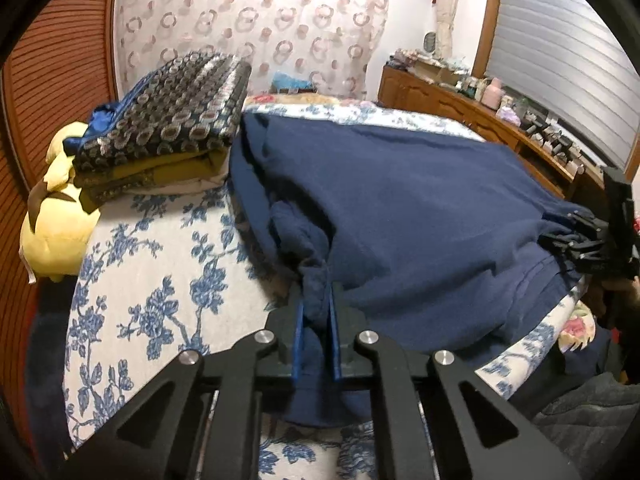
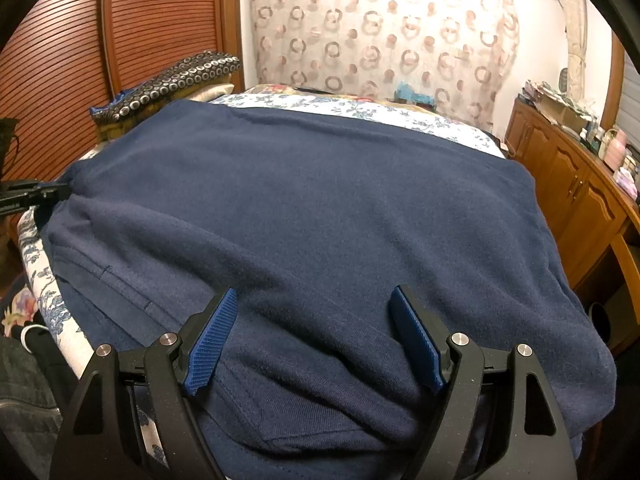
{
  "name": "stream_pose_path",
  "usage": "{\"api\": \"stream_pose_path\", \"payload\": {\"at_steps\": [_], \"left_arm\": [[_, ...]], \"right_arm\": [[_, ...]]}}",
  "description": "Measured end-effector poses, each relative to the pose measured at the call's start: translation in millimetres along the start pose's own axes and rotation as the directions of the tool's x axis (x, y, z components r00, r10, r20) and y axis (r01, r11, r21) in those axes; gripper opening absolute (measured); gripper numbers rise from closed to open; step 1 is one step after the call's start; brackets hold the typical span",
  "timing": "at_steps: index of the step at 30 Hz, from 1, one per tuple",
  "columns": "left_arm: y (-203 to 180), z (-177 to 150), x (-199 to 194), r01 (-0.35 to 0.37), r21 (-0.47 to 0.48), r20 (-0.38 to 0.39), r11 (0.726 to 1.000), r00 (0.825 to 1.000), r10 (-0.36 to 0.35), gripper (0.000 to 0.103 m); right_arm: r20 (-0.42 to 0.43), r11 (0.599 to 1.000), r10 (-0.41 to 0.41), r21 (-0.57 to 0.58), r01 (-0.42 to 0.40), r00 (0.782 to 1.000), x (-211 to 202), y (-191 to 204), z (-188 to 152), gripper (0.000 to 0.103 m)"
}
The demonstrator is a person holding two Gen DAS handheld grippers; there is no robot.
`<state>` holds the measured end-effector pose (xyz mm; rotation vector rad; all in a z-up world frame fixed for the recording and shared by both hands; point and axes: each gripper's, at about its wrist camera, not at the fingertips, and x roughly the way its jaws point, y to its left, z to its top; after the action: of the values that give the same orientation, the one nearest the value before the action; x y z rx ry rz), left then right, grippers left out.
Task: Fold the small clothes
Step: 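Grasp the shirt edge with the left tool and lift it while the right tool stays open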
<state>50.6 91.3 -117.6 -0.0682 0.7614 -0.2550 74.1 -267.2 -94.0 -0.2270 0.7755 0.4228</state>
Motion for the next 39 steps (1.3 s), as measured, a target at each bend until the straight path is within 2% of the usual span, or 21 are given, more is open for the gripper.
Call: {"api": "stream_pose_path", "payload": {"at_steps": [11, 24, 31, 35, 39], "left_arm": [[-19.8, 33.0, -14.2, 0.05, 0.045, 0.084, 0.998, 0.995, -0.053, 0.007], [-63.4, 66.8, -2.2, 0.119, 0.128, 0.104, 0.985, 0.986, -0.133, 0.006], [-109.6, 102.1, -1.3, 0.185, 0.233, 0.125, 0.955, 0.968, -0.218, 0.006], [-140.5, 126.8, 7.4, 0.222, 0.291, 0.116, 0.931, 0.957, -0.265, 0.006], [-176.3, 145.8, 13.3, 0.283, 0.335, 0.096, 0.899, 0.939, -0.331, 0.006]], "right_arm": [[-0.004, 1.0, -0.002, 0.0, 0.002, 1.0, -0.1, -1.0, 1.3, 0.081], [-0.029, 1.0, -0.015, 0.008, 0.015, 0.999, -2.8, -3.0, -0.4, 0.081], [0.008, 0.997, -0.043, 0.069, 0.043, 0.999, -26.1, -29.4, -5.9, 0.081], [0.036, 0.992, -0.077, 0.105, 0.073, 0.996, -44.8, -48.7, -9.9, 0.081], [0.058, 0.984, -0.11, 0.147, 0.1, 0.992, -63.7, -68.2, -12.8, 0.081]]}}
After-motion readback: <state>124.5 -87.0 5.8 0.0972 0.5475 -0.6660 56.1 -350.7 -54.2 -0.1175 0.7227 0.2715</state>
